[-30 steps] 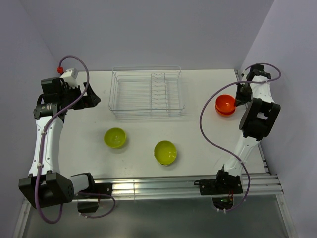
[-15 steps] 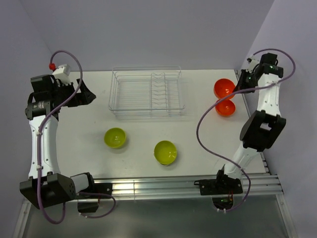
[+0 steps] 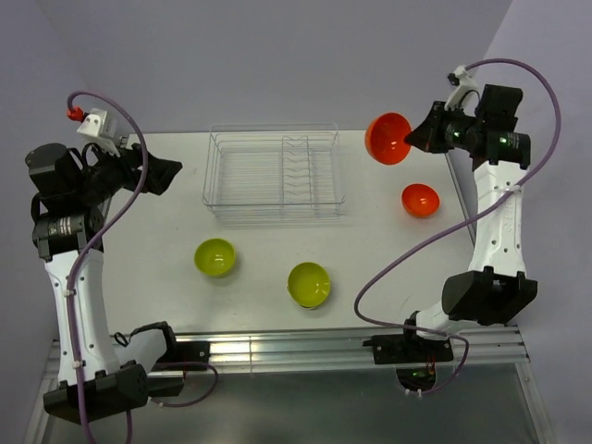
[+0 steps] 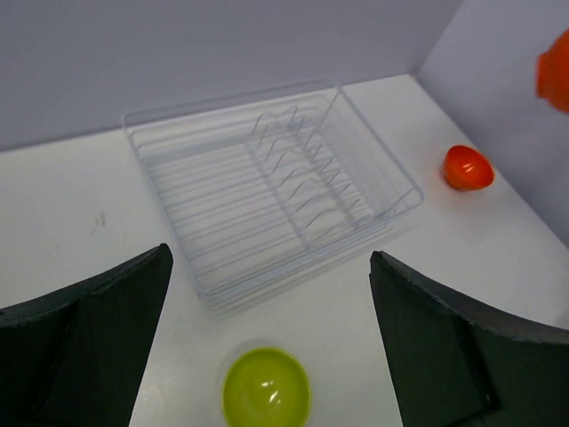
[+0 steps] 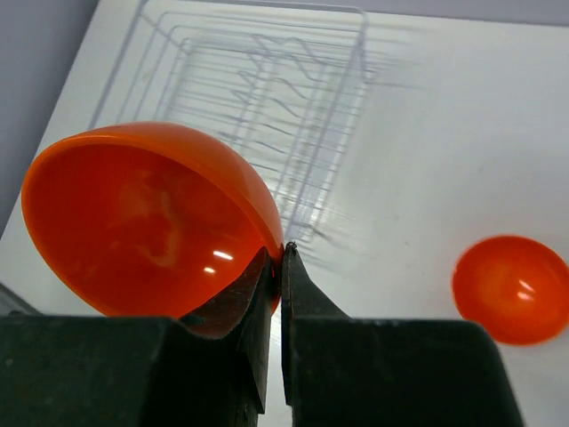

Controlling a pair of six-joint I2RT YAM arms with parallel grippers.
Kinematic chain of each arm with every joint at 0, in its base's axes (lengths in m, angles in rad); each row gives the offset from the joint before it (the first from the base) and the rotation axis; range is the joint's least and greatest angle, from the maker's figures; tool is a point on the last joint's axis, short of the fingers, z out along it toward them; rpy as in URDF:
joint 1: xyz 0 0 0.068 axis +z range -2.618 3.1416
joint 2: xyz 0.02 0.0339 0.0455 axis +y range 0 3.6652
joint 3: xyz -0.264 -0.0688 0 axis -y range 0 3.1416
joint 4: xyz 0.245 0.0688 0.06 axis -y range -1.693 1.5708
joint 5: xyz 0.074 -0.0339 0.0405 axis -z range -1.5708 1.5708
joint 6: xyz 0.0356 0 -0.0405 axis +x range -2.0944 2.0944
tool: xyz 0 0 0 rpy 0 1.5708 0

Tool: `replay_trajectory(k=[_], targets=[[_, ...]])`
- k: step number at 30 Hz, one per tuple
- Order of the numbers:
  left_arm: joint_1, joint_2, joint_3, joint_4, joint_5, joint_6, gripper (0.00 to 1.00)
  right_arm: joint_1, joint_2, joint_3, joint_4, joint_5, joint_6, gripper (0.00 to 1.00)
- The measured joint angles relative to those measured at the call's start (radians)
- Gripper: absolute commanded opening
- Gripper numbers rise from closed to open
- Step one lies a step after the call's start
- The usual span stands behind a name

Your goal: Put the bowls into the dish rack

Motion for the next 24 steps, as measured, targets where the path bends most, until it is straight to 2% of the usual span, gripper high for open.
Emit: replay_trajectory(k=[4,12,24], targets=[[0.0,-0.033,0.002,0.089,0.083,-0.053,1.0,0.115,0.0,0.001,0.037,-0.021,0.02,0.0],[-0.032,-0.033,-0.067,0.304,0.232,-0.299,1.0,0.287,0.0,0.0,0.108,-0.049,0.061,0.0],[-0.364,0.002,-0.128,0.417,0.169,-0.44,1.0,0.455,0.0,-0.028,0.149,0.046,0.096,0.0]])
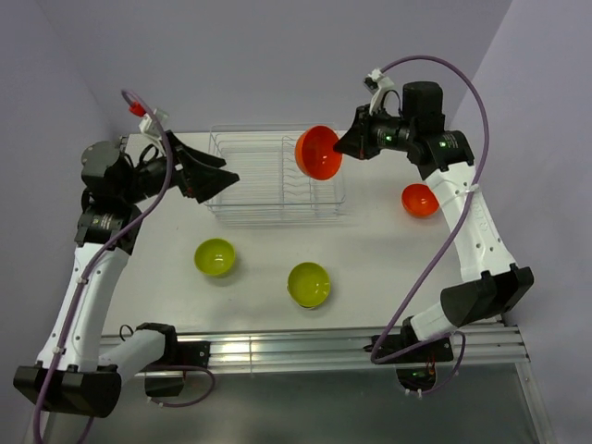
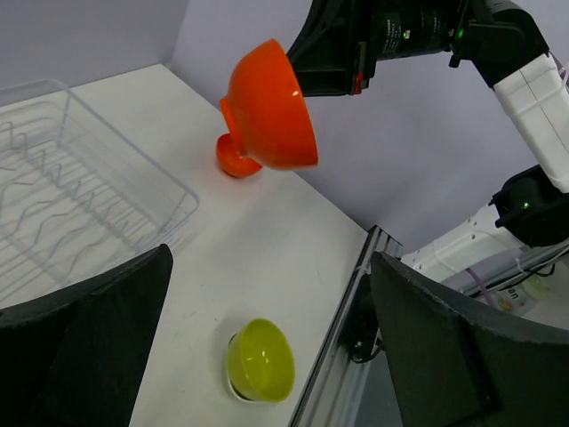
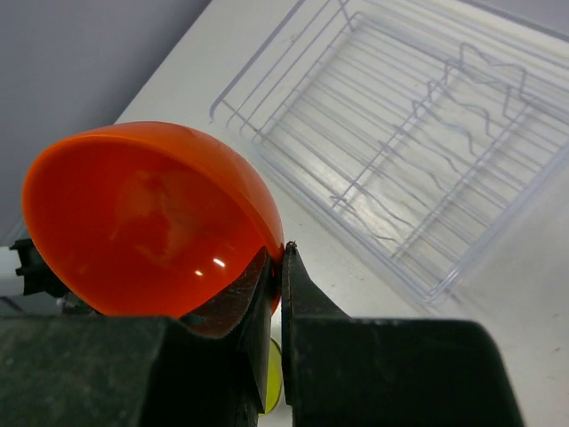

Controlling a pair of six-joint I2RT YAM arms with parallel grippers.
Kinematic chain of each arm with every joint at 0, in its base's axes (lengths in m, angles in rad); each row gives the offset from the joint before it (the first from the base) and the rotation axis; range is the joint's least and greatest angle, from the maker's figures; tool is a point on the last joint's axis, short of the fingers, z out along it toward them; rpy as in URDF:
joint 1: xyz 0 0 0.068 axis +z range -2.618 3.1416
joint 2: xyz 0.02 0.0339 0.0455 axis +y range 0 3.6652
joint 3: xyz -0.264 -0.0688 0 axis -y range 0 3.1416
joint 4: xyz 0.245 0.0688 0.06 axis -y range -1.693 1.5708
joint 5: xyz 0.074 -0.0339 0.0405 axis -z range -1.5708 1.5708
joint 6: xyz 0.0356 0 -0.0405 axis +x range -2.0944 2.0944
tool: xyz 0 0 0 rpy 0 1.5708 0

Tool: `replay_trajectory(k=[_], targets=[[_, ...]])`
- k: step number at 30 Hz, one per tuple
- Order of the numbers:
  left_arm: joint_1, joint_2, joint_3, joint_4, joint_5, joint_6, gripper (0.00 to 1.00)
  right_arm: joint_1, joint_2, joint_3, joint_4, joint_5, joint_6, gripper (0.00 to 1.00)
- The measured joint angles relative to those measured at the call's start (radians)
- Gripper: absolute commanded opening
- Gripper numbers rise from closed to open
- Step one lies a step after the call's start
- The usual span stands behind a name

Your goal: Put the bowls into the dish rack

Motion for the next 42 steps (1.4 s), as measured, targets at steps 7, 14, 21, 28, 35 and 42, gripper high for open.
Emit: replay_trajectory(k=[7,14,21,28,35,42], targets=[[-0.177,0.097,-0.008,0.043,-0.126,-0.055,0.99,0.085,0.021,-0.005,0.003,-0.007,0.011,0.0],[-0.28,0.203,-0.008,0.037,-0.212,-0.117,1.0,0.14,0.048,-0.005,0.003,0.014,0.011,0.0],[-0.298,0.207,-0.018,0.082,-0.249,-0.164,0.99,0.178,0.048,-0.006,0.004,0.034,0.011,0.0],[-0.309,0.209,-0.042,0.101,-0.25,-0.183,0.99,0.205,0.054,-0.006,0.004,0.04,0.011,0.0],[-0.312,0.21,-0.066,0.107,-0.25,-0.194,0.86,0.211,0.062,-0.006,0.003,0.04,0.011,0.0],[-0.314,0.209,-0.073,0.125,-0.246,-0.204,0.8,0.212,0.064,-0.006,0.003,0.043,0.003,0.0]])
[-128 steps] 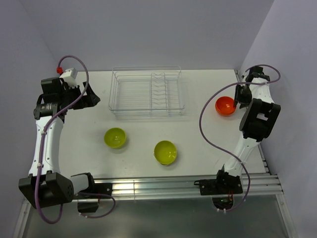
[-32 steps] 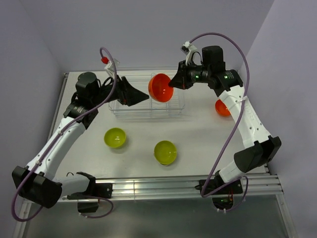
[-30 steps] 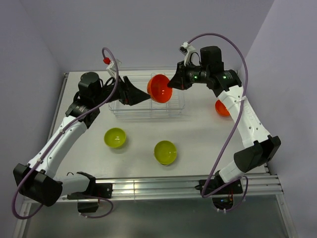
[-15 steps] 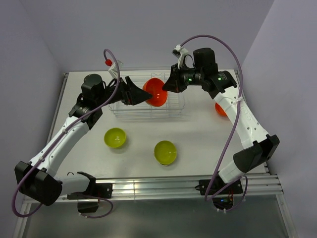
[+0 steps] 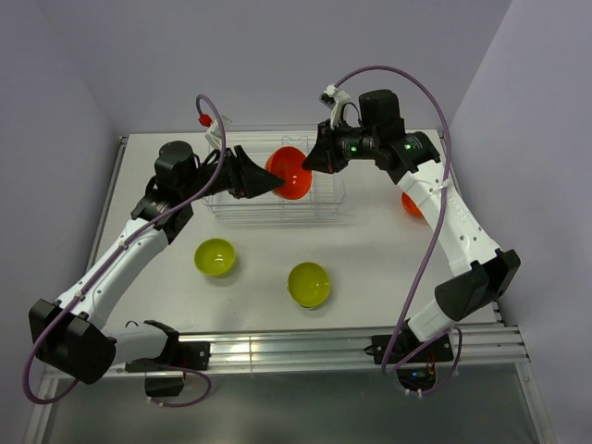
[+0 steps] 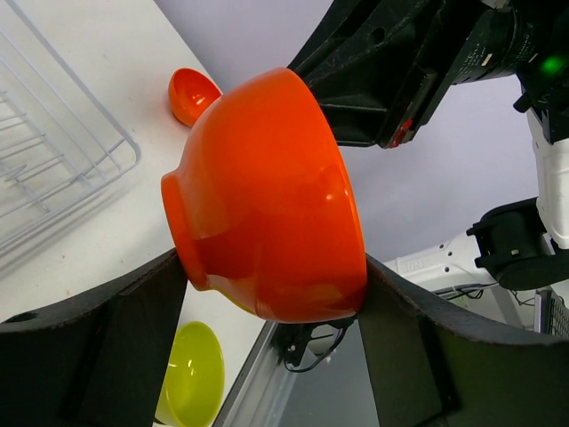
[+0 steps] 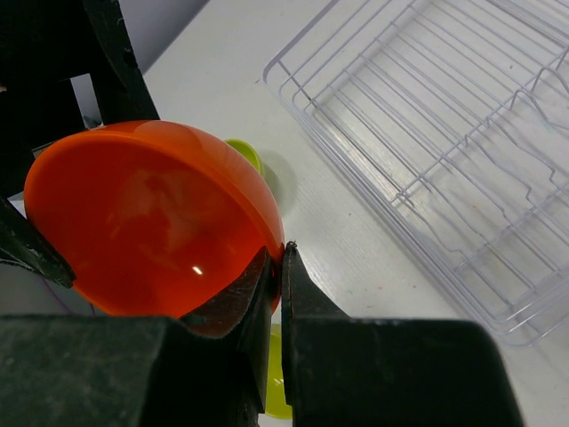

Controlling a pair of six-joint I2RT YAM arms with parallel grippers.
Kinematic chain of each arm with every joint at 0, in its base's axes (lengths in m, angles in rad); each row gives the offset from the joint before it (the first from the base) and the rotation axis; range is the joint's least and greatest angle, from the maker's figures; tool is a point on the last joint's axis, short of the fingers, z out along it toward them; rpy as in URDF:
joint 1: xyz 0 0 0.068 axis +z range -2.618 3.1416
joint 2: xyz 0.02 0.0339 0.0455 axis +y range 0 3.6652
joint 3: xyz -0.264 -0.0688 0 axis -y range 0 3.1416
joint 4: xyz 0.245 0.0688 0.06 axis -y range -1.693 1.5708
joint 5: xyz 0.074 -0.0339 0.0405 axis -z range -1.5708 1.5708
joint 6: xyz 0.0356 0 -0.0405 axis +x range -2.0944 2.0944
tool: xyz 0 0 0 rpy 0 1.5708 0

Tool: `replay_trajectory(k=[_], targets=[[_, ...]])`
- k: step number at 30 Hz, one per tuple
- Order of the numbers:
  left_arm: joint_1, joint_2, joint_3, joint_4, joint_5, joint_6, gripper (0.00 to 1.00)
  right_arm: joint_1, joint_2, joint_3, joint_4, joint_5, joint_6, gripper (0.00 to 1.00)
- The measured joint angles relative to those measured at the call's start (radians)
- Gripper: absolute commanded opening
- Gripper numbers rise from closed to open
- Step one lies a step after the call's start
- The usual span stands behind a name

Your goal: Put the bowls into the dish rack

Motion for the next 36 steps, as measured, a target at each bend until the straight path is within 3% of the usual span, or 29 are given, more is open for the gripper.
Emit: replay_trajectory(k=[8,12,14,18,19,20,21,23,24,27,31,32,36], targets=[[0.0,0.0,-0.01,0.01,-0.003,0.0,0.81,0.006,0.005,0.0,-0.001,-0.001,-0.005,0.0],[0.0,0.0,-0.01,0.008,-0.005,0.0,0.75,0.018,0.007,0.0,-0.003,-0.001,-0.006,0.0],[0.0,0.0,-0.01,0.005,-0.007,0.0,0.66,0.019,0.007,0.0,-0.003,0.005,-0.009,0.0],[0.0,0.0,-0.013,0.003,-0.01,-0.004,0.32,0.019,0.007,0.0,-0.003,0.01,-0.014,0.0],[0.0,0.0,-0.015,0.005,-0.007,-0.004,0.13,0.019,0.007,0.0,-0.004,0.01,-0.016,0.06],[0.0,0.0,-0.016,0.006,-0.004,-0.004,0.05,0.019,0.008,0.0,-0.005,0.01,-0.018,0.12],[0.0,0.0,-0.018,0.006,-0.002,-0.004,0.0,0.019,0.008,0.0,-0.005,0.01,-0.019,0.24],[0.003,0.0,-0.023,0.009,0.006,-0.002,0.0,0.021,0.009,0.0,-0.006,0.005,-0.016,0.4],[0.011,0.0,-0.029,0.012,0.026,-0.001,0.0,0.021,0.009,0.001,-0.005,0.0,-0.017,0.54],[0.042,0.001,-0.057,0.037,0.097,-0.016,0.0,0.023,0.009,0.002,-0.005,-0.011,-0.019,0.75],[0.103,0.014,-0.084,0.097,0.18,-0.064,0.0,0.014,0.009,0.002,-0.005,-0.037,-0.01,0.8],[0.115,0.017,-0.088,0.118,0.196,-0.081,0.0,0.01,0.008,0.002,-0.004,-0.052,-0.005,0.85],[0.163,0.026,-0.112,0.259,0.281,-0.177,0.0,-0.054,0.006,0.0,0.018,-0.166,0.051,0.87]])
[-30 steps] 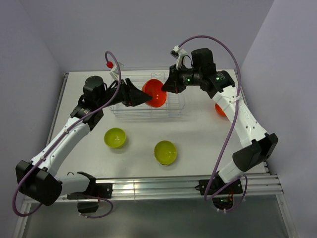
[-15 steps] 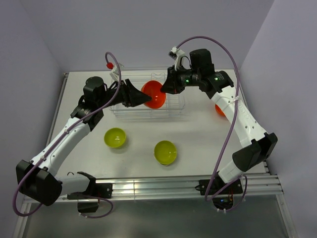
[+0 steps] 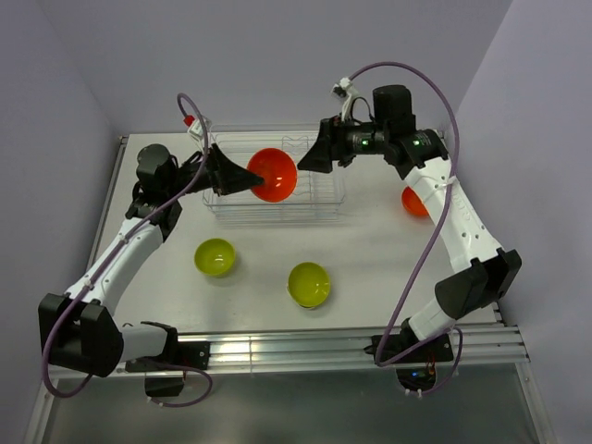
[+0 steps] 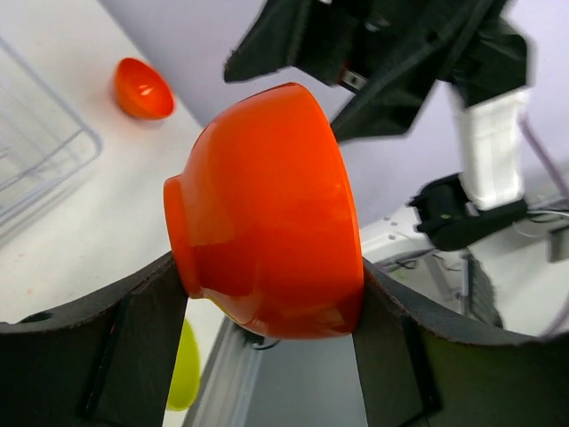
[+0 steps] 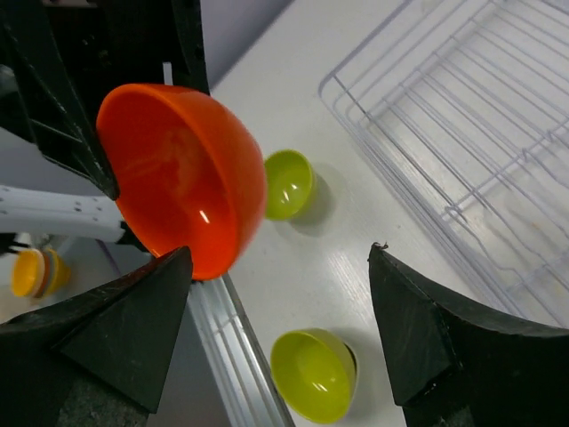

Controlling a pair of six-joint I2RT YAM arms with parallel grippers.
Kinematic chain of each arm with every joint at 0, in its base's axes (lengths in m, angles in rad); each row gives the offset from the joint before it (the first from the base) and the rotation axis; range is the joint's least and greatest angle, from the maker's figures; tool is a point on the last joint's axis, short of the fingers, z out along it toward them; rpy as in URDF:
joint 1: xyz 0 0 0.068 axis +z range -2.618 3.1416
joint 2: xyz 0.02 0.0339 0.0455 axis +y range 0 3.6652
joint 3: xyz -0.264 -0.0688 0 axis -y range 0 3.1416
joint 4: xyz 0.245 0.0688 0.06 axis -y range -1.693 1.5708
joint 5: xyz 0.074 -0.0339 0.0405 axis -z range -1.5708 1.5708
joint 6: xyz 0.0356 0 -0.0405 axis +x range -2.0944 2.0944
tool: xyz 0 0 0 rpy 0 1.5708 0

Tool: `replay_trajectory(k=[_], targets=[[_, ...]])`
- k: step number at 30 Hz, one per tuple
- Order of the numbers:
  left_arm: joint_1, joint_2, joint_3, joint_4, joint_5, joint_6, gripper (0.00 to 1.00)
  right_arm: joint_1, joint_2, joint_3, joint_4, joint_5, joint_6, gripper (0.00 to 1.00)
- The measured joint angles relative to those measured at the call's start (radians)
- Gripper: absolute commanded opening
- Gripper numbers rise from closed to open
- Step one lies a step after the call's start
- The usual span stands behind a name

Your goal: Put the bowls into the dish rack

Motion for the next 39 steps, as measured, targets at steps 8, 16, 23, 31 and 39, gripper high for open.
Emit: replay_trajectory(k=[8,16,23,31,39], targets=[[0.046,0.029,-0.061,0.394,0.113,-0.313,0.0,-0.131,-0.036,-0.177,0.26,-0.264,0.285,0.89],[0.061,0.081,-0.118,0.694,0.126,-0.591,0.0,-0.112,-0.05,-0.264,0.492,-0.362,0.557,1.0],[0.073,0.098,-0.151,0.801,0.117,-0.703,0.0,-0.072,-0.076,-0.342,0.655,-0.372,0.753,1.0],[0.074,0.129,-0.179,0.854,0.089,-0.791,0.0,-0.033,-0.056,-0.407,0.853,-0.373,0.994,1.0],[0.08,0.13,-0.197,0.882,0.065,-0.835,0.0,0.029,0.043,-0.41,0.937,-0.376,1.114,1.0]])
